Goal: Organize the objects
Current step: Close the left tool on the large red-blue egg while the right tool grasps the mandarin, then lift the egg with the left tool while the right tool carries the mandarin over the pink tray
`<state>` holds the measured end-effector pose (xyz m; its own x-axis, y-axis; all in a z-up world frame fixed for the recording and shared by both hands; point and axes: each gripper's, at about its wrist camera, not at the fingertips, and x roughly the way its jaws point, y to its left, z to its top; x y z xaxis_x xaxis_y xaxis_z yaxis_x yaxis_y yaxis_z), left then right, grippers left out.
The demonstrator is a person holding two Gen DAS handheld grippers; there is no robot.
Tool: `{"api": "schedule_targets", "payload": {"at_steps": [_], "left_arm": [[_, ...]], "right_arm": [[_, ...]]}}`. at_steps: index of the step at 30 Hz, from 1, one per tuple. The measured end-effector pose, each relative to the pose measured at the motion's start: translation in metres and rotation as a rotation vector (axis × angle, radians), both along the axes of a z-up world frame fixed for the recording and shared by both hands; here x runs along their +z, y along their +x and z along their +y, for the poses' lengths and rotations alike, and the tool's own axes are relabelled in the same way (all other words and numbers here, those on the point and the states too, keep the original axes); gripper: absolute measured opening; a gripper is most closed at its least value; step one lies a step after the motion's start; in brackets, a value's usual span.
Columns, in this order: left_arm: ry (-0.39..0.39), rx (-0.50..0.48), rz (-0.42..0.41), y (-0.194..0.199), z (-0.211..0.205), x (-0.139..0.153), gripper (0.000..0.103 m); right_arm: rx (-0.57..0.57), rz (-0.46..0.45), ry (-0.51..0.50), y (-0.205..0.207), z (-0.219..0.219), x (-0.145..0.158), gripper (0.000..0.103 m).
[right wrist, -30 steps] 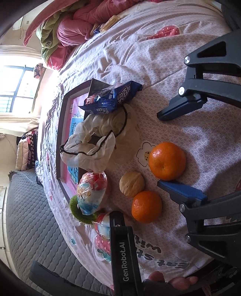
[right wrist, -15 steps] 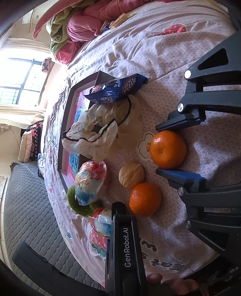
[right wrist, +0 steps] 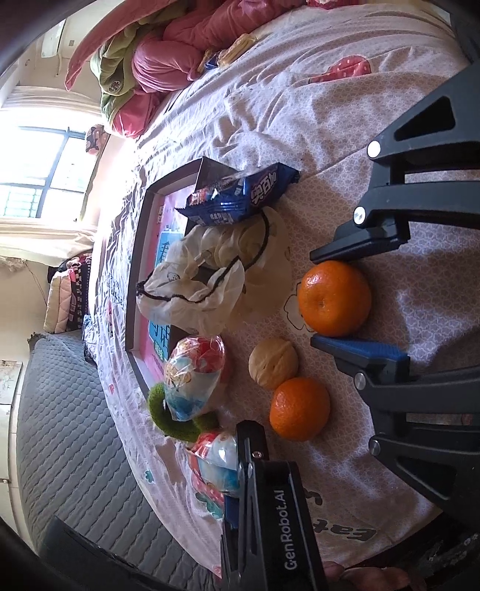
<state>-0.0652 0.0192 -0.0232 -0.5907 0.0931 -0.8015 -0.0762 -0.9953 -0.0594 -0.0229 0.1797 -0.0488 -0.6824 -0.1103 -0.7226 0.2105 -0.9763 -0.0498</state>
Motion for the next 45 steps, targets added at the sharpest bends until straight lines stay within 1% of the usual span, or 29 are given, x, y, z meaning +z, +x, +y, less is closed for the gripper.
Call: {"api": "schedule_targets", "payload": {"at_steps": [7, 11, 16, 20, 25, 28, 38, 40, 45], "left_arm": [[-0.002, -0.008, 0.036, 0.01, 0.003, 0.013, 0.055], [-0.004, -0.019, 0.043, 0.011, 0.006, 0.016, 0.055], [0.003, -0.037, 0.057, 0.007, 0.008, 0.024, 0.055], [-0.005, -0.052, 0.083, 0.005, 0.012, 0.034, 0.055], [0.002, -0.071, 0.112, -0.001, 0.018, 0.045, 0.055], [0.007, -0.08, 0.117, -0.005, 0.019, 0.049, 0.055], [0.022, -0.072, 0.125, -0.026, 0.014, 0.061, 0.055], [0.036, -0.071, 0.125, -0.031, 0.013, 0.063, 0.055], [0.039, -0.085, 0.154, -0.039, 0.011, 0.073, 0.055]], "right_arm": [[-0.014, 0.05, 0.001, 0.0, 0.006, 0.017, 0.039], [-0.01, 0.079, -0.003, -0.001, 0.008, 0.027, 0.039], [-0.016, 0.075, -0.009, -0.005, 0.01, 0.031, 0.039], [-0.03, 0.098, -0.002, -0.008, 0.013, 0.04, 0.039], [-0.04, 0.118, -0.025, -0.014, 0.018, 0.053, 0.039], [-0.044, 0.125, -0.02, -0.02, 0.02, 0.057, 0.039], [-0.048, 0.138, -0.036, -0.034, 0.021, 0.062, 0.039], [-0.049, 0.14, -0.035, -0.036, 0.02, 0.063, 0.039], [-0.052, 0.152, -0.023, -0.042, 0.018, 0.068, 0.039]]}}
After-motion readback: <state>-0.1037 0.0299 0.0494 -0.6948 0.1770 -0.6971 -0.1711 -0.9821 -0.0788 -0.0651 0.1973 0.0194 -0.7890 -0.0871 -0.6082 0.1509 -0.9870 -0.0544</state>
